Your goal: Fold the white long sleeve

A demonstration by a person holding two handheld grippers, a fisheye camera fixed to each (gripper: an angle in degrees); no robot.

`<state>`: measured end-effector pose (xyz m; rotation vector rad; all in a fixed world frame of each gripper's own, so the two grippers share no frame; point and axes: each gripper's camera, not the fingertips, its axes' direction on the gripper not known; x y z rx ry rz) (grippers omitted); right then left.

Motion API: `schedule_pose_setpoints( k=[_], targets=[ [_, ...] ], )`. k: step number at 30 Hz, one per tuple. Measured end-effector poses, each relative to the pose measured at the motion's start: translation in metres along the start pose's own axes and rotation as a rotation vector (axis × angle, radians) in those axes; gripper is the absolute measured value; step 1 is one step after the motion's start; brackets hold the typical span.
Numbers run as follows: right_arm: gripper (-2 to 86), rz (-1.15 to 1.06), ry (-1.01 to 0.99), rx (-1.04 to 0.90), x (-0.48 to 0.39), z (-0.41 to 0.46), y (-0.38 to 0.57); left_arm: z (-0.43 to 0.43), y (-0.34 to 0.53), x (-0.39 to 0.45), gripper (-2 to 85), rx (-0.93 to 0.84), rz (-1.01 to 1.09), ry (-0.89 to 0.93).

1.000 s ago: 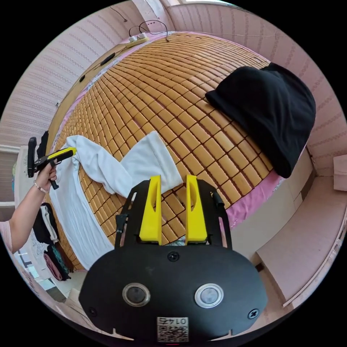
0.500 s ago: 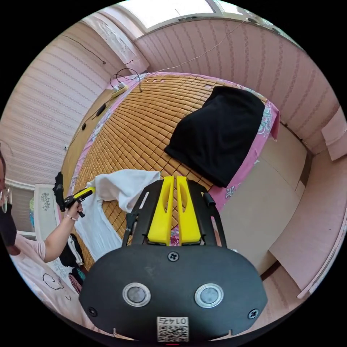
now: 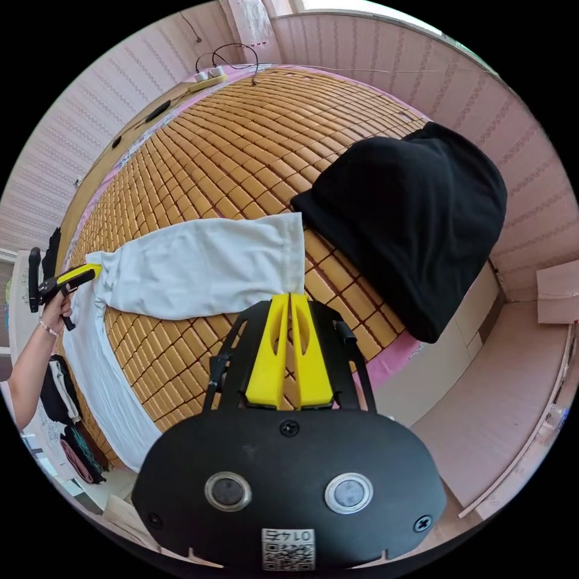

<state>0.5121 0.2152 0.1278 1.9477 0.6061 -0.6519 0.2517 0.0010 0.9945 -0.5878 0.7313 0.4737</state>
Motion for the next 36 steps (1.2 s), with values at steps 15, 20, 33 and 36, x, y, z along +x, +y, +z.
schedule_pose_setpoints(
  k=[15,20,33,36],
  targets=[
    [-0.8,-0.065,0.053,0.054,-0.015,0.091,-0.049,-0.051,0.044,0.109,3.9,-0.064,0.184,0.07],
    [-0.8,-0.094,0.183,0.069,-0.02,0.13,-0.061,-0.072,0.055,0.103,4.3,-0.017,0.11,0.133],
    [-0.5,-0.46,-0.25,-0.083,-0.193,0.2,0.084,-0.213,0.274,0.096,3.0,-0.047,-0.29,0.091],
    [-0.8,-0.711,-0.233,-0.222,-0.28,0.264,0.136,-0.229,0.33,0.101,2.1,-0.111,-0.412,0.091]
  ],
)
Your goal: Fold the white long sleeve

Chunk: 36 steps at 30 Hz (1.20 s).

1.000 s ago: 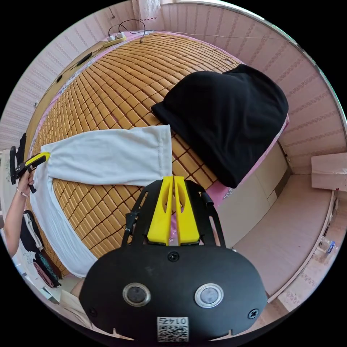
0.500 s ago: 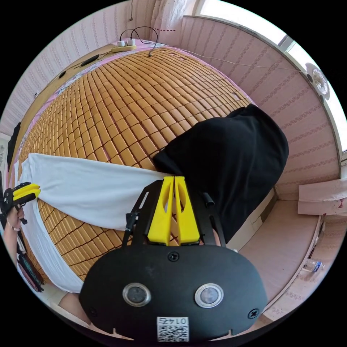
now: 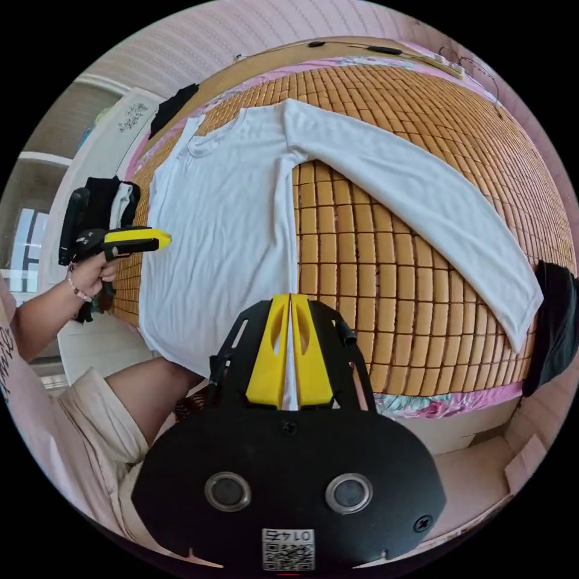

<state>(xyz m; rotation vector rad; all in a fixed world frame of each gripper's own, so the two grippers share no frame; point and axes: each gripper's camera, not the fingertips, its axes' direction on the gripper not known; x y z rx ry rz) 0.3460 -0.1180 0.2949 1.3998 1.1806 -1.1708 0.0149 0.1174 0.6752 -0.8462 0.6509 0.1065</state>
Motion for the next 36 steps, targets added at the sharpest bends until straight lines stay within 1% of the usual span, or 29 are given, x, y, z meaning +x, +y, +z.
schedule_pose_setpoints(
  k=[1,3,5,6,7,9,14,17,19,20,22,23,25,26,28,29,31,32,33,34,35,36],
  targets=[
    [-0.9,-0.051,0.111,-0.061,-0.016,0.028,-0.004,-0.003,0.009,-0.002,1.9,0.0,-0.02,-0.005],
    [-0.9,-0.065,0.211,-0.068,-0.019,0.052,-0.003,-0.015,0.044,-0.011,1.2,0.016,-0.096,-0.059],
    [-0.9,-0.068,0.207,-0.092,-0.008,0.069,-0.001,-0.017,0.065,-0.017,0.8,0.031,-0.126,-0.134],
    [-0.8,-0.07,0.186,-0.105,-0.001,0.079,-0.001,-0.015,0.077,-0.024,0.6,0.009,-0.157,-0.147],
    [-0.7,-0.058,0.18,-0.121,0.005,0.088,-0.004,-0.014,0.082,-0.028,0.6,-0.005,-0.182,-0.145],
    [-0.5,-0.057,0.207,-0.141,0.009,0.1,-0.012,-0.032,0.102,-0.036,0.4,0.058,-0.237,-0.072],
    [-0.2,-0.16,0.247,-0.135,-0.009,0.113,-0.051,-0.086,0.146,-0.037,0.2,0.149,-0.322,-0.039],
    [0.2,-0.278,0.268,-0.039,-0.048,0.125,-0.111,-0.109,0.177,-0.035,0.2,0.18,-0.35,-0.012],
    [1.1,-0.383,0.211,0.059,-0.093,0.148,-0.181,-0.115,0.195,-0.034,0.1,0.179,-0.365,-0.006],
    [1.5,-0.409,0.191,0.079,-0.107,0.155,-0.201,-0.116,0.205,-0.032,0.1,0.172,-0.373,0.001],
    [3.6,-0.529,0.104,0.155,-0.171,0.186,-0.277,-0.117,0.219,-0.028,0.1,0.164,-0.379,-0.006],
    [4.0,-0.56,0.09,0.165,-0.189,0.195,-0.295,-0.118,0.227,-0.026,0.1,0.158,-0.387,-0.016],
    [5.6,-0.632,0.05,0.193,-0.254,0.239,-0.361,-0.118,0.238,-0.024,0.0,0.146,-0.407,-0.012],
    [5.9,-0.64,0.046,0.185,-0.269,0.252,-0.376,-0.118,0.246,-0.024,0.0,0.133,-0.424,-0.002],
    [8.9,-0.621,0.049,0.126,-0.314,0.312,-0.428,-0.124,0.257,-0.02,-0.2,0.163,-0.433,0.016],
    [9.6,-0.604,0.052,0.104,-0.322,0.328,-0.439,-0.129,0.265,-0.019,-0.2,0.177,-0.441,0.03],
    [10.1,-0.547,0.047,-0.036,-0.339,0.394,-0.468,-0.138,0.274,-0.018,0.0,0.195,-0.45,0.049],
    [8.6,-0.542,0.061,-0.072,-0.341,0.409,-0.472,-0.144,0.28,-0.019,0.1,0.199,-0.457,0.064],
    [5.6,-0.525,0.14,-0.091,-0.342,0.431,-0.474,-0.151,0.287,-0.02,0.2,0.206,-0.462,0.078],
    [3.5,-0.523,0.235,-0.012,-0.344,0.435,-0.469,-0.156,0.291,-0.02,0.2,0.216,-0.464,0.083],
    [2.4,-0.54,0.255,0.0,-0.344,0.439,-0.466,-0.166,0.3,-0.021,0.3,0.242,-0.471,0.09],
    [1.6,-0.604,0.253,-0.049,-0.346,0.453,-0.461,-0.176,0.309,-0.023,0.3,0.264,-0.478,0.098]
  ],
)
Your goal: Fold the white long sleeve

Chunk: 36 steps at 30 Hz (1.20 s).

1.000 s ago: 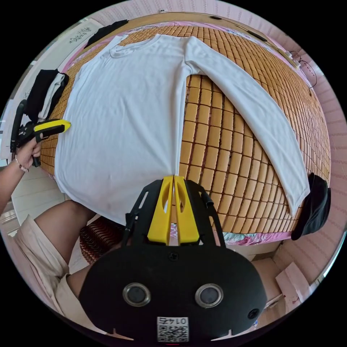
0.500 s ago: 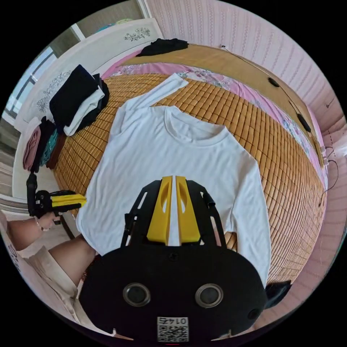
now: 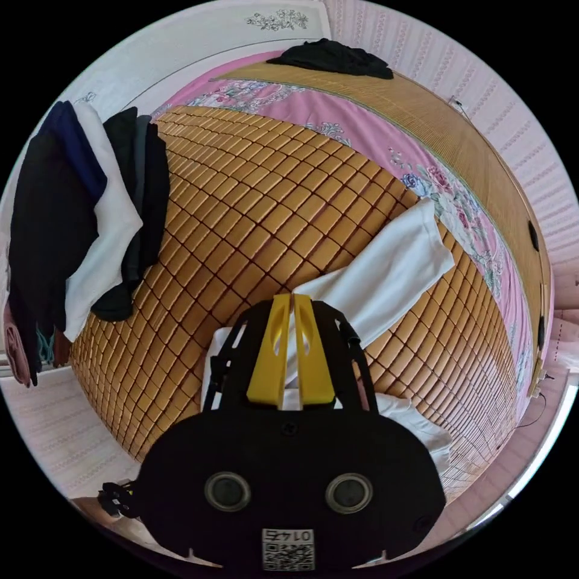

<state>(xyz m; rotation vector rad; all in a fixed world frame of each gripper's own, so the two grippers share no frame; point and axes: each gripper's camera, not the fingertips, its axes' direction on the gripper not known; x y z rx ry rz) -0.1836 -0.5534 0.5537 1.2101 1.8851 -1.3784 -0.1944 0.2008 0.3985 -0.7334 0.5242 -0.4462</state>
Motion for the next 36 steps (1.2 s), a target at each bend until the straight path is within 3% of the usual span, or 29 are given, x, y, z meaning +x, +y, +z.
schedule_pose_setpoints(
  k=[5,8,13,15,28,33,36],
  targets=[
    [0.8,-0.142,-0.106,0.064,-0.013,0.002,0.033,-0.049,0.021,-0.017,0.0,0.038,-0.053,-0.011],
    [2.2,-0.298,-0.33,0.154,-0.027,-0.022,0.064,-0.081,0.032,-0.024,0.0,0.069,-0.085,-0.014],
    [5.1,-0.931,-0.768,0.074,-0.078,-0.063,0.139,-0.129,0.049,-0.027,1.2,0.125,-0.113,-0.011],
    [5.8,-0.998,-0.792,0.03,-0.086,-0.057,0.152,-0.149,0.058,-0.028,2.2,0.143,-0.139,-0.025],
    [10.7,-0.532,-0.125,-0.133,-0.075,0.118,0.161,-0.179,0.101,-0.058,5.9,0.034,-0.324,-0.236],
    [4.6,-0.381,-0.124,-0.16,-0.067,0.165,0.164,-0.162,0.107,-0.078,7.5,-0.034,-0.403,-0.285],
    [0.8,-0.368,-0.117,-0.126,-0.071,0.168,0.168,-0.157,0.11,-0.083,4.0,-0.041,-0.416,-0.267]
  ],
)
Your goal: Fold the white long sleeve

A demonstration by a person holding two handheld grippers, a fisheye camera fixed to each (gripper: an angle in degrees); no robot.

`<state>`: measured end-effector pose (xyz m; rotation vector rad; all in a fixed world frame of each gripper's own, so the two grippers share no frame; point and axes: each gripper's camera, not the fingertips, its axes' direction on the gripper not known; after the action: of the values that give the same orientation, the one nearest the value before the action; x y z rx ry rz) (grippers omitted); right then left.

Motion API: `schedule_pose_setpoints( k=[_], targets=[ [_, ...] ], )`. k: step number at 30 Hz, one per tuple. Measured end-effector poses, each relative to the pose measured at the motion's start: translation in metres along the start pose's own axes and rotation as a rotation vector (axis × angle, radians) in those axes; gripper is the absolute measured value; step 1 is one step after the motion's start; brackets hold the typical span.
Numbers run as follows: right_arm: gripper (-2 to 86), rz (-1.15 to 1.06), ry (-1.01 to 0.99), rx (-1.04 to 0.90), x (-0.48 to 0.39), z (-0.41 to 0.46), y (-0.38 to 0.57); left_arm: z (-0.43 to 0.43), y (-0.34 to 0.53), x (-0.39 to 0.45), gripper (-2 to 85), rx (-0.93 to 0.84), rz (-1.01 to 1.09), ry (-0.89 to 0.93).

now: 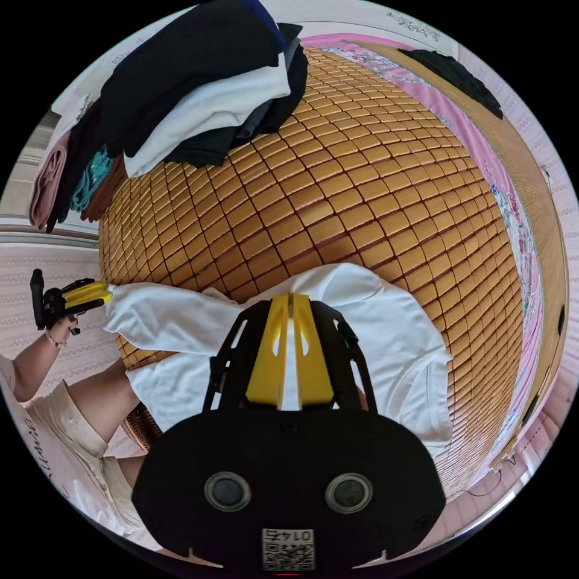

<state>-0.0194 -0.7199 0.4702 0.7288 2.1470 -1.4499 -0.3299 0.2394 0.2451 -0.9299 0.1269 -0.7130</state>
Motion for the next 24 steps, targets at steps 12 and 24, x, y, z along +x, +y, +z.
schedule_pose_setpoints(
  k=[12,24],
  targets=[
    [-0.5,0.08,-0.133,0.134,0.022,-0.016,-0.018,-0.112,-0.005,-0.057,-0.9,0.195,-0.131,-0.028],
    [10.0,-0.109,-0.008,0.1,-0.043,-0.011,-0.016,-0.094,-0.067,-0.076,0.0,0.201,-0.207,-0.184]
  ],
)
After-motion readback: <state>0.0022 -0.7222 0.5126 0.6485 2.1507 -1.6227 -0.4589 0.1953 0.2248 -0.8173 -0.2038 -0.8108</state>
